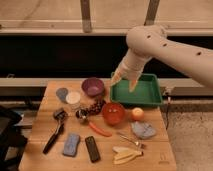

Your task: Place brush in table surface

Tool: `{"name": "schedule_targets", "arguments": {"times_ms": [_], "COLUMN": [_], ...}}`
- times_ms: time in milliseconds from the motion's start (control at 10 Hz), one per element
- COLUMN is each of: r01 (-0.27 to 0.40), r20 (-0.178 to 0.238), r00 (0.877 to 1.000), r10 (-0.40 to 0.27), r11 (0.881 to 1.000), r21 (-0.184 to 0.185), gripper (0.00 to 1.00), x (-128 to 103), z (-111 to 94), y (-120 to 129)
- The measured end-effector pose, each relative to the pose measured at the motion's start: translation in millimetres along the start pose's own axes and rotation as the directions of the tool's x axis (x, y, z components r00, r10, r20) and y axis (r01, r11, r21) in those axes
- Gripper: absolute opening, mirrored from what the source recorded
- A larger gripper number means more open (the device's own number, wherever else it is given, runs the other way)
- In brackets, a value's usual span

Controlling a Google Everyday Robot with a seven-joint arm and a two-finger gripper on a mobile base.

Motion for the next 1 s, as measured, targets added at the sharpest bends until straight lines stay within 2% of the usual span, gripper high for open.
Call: {"name": "schedule_targets", "arguments": {"times_ms": [100, 300, 500, 700, 800, 1000], "r01": [0.045, 0.145, 0.208, 0.269, 0.292, 0.292], "r20": [0.008, 0.004, 0.002, 0.01, 0.003, 0.005], "r00": [0.999, 0.989, 0.978, 0.963, 0.956, 0.956], "r10": [-0.045, -0.145, -0.208, -0.269, -0.293, -0.293], "r11": [0.999, 0.989, 0.978, 0.96, 0.952, 0.952], "r21": [0.001, 0.0, -0.031, -0.078, -0.091, -0.088], "gripper": [0.65, 0.65, 0.65, 0.65, 0.65, 0.65], "x": [6.0, 24.2, 42.5, 63.7, 73.3, 72.7], "z": [2.8, 16.6, 32.3, 49.5, 60.6, 62.0], "y": [22.3, 67.3, 97.3, 131.1, 143.2, 141.6]}}
